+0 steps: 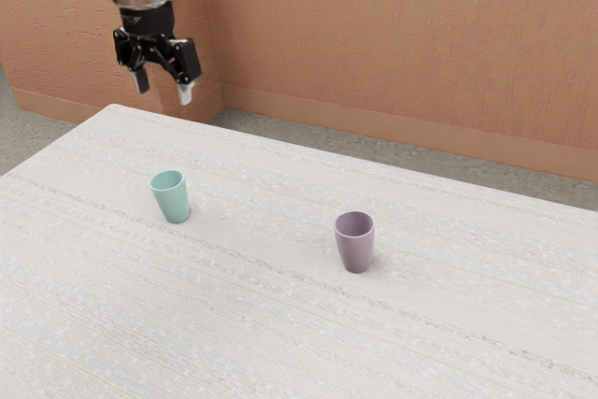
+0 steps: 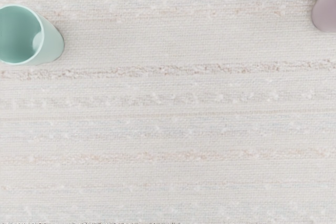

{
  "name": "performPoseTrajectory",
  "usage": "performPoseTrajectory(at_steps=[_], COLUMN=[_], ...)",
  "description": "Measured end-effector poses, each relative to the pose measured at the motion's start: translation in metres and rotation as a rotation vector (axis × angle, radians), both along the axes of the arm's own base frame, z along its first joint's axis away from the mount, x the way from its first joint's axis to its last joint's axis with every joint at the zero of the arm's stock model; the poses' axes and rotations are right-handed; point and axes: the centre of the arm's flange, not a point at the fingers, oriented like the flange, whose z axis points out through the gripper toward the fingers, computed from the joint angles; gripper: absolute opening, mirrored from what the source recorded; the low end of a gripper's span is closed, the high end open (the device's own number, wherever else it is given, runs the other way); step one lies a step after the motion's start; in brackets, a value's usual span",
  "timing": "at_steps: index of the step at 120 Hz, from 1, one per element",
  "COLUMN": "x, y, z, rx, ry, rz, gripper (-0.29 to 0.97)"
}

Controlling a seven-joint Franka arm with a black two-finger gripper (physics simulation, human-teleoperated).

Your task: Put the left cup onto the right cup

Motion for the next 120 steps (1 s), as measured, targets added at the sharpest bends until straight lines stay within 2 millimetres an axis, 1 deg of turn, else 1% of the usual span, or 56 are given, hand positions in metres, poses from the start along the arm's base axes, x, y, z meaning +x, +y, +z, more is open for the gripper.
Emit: performPoseTrajectory(at_steps=[9, 26, 39, 56, 82, 120], x=[0.001, 0.004, 0.006, 0.011, 0.022, 0.035], y=[0.005, 0.009, 0.016, 0.023, 0.028, 0.053], z=[-0.005, -0.025, -0.038, -0.05, -0.069, -0.1], rx=[0.001, 0.002, 0.002, 0.004, 0.01, 0.014], ry=[0.004, 0.024, 0.028, 0.024, 0.021, 0.02], rz=[0.008, 0.014, 0.026, 0.037, 0.045, 0.091], gripper=[0.68, 0.68, 0.68, 0.68, 0.68, 0.68])
